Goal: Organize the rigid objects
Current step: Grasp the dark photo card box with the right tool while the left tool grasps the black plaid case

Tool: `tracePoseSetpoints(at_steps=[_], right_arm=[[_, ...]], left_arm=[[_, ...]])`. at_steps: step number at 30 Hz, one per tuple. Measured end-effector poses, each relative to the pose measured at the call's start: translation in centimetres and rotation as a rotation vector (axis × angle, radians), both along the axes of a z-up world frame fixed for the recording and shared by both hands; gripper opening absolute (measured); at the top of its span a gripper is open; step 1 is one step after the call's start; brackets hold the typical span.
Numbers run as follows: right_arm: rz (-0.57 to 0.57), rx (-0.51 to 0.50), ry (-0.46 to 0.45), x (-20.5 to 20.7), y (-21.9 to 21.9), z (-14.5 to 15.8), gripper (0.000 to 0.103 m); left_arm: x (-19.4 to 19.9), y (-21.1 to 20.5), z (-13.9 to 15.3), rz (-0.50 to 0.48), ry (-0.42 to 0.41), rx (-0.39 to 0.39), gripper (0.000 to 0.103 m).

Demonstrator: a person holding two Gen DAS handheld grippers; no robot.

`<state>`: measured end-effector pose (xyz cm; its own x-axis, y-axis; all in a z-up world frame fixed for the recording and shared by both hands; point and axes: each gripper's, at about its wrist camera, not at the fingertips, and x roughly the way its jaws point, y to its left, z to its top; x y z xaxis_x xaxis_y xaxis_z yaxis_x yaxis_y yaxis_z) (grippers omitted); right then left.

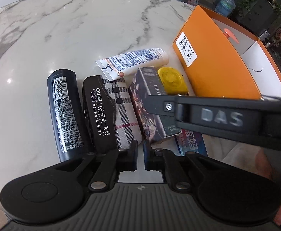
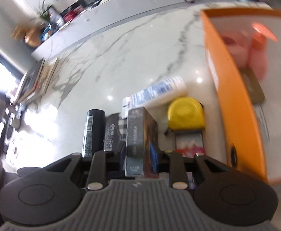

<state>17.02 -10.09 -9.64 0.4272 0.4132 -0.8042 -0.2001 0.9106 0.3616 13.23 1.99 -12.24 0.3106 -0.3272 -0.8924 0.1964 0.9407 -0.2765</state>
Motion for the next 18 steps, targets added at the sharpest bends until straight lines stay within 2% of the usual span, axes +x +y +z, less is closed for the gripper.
tracePoseSetpoints(at_steps=[4, 6, 9, 13, 15, 18], right_arm=[[0.036, -0.093, 0.015, 1.4, 1.4, -0.4, 0.036], [0.042, -0.089, 0.048, 1.9, 2.0, -0.9, 0.036], [0.045, -0.113, 0.067, 2.0, 2.1, -1.5, 0.03], [0.031, -0.1, 0.075, 2.2, 1.5, -1.7, 0.024], [0.023, -0.062, 0.093, 2.5, 1.1, -1.9, 0.024], [0.029, -0.053, 0.102, 2.6, 0.9, -1.9, 0.024]], left_arm=[[0.0, 0.7, 0.5, 0.042, -0.028, 0.006, 0.01], [0.2, 1.2, 0.5, 0.081, -0.045, 0.028, 0.018], [0.6, 2.5, 0.4, 0.13, -0.026, 0.041, 0.026], [1.5, 3.4, 0.1, 0.184, 0.01, 0.021, 0.034], [1.9, 3.7, -0.2, 0.205, 0.03, 0.022, 0.049], [2.4, 3.8, -0.7, 0.221, 0.053, 0.008, 0.06]])
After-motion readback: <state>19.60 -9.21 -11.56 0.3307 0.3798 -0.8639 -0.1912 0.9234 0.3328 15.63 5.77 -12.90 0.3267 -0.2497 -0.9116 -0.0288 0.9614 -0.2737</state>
